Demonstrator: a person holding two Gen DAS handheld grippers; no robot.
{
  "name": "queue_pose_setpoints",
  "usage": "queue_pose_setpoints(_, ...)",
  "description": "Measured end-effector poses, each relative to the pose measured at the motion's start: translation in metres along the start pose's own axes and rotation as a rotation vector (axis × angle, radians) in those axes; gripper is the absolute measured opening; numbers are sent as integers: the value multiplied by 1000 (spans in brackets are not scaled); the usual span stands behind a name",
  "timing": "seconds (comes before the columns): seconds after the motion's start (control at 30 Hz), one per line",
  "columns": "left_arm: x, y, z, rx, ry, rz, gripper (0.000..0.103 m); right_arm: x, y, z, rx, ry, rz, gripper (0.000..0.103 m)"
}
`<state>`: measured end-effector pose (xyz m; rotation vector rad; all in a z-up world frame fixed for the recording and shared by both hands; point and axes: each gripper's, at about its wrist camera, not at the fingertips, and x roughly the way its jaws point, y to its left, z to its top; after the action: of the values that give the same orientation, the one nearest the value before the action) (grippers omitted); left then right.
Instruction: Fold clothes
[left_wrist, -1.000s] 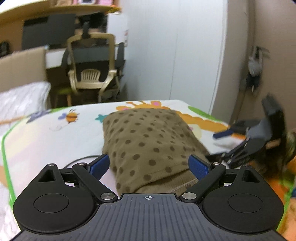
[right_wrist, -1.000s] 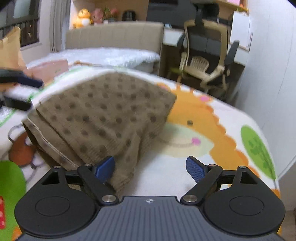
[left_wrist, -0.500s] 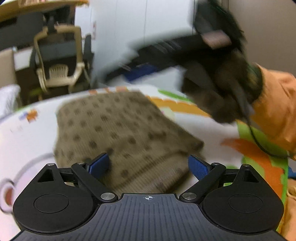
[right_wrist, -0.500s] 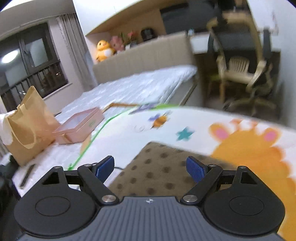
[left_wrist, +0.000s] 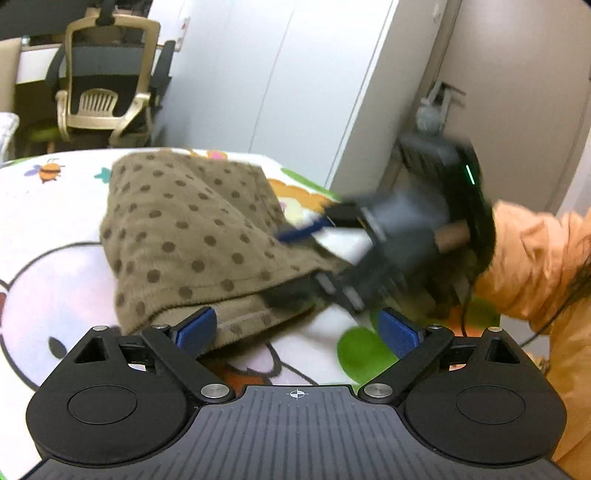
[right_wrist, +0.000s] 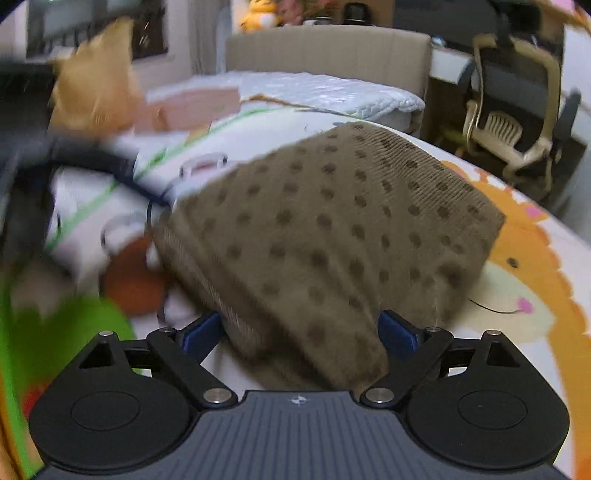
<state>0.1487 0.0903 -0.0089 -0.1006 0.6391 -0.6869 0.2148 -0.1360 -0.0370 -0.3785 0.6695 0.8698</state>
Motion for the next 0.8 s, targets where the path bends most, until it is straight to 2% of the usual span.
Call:
queue_pose_setpoints(0.13, -4, 17, 22, -62, -77, 46, 99, -26, -19, 12, 76, -65, 35, 92)
queue_pose_setpoints(0.23, 0, 34, 34, -162, -135, 135, 101, -41, -50, 30, 183, -177, -14, 93)
queue_pose_setpoints(0.27, 4, 41, 34, -211, -143, 177, 101, -41, -64, 35, 225, -210, -65, 93)
queue_pose_setpoints(0.33, 15, 52, 33, -277, -128, 228, 101, -32, -90, 43, 302, -229, -153, 93)
queue_pose_setpoints(0.4, 29, 57, 29, -291, -89, 254, 101, -18, -113, 49, 360, -222, -209, 93)
queue_pose_setpoints(0.47, 41, 51, 23, -279, -45, 276, 101, 2, -128, 52, 370, -190, -192, 93)
queue_pose_setpoints(0.53, 47, 40, 18, -265, -16, 256, 101, 22, -142, 53, 388, -146, -202, 93)
queue_pose_setpoints(0.63, 51, 19, 15, -214, 12, 223, 101, 51, -156, 50, 387, -79, -272, 93)
queue_pose_setpoints(0.8, 46, -7, 13, -159, 89, 46, 101, 37, -156, 36, 375, -90, -359, 93)
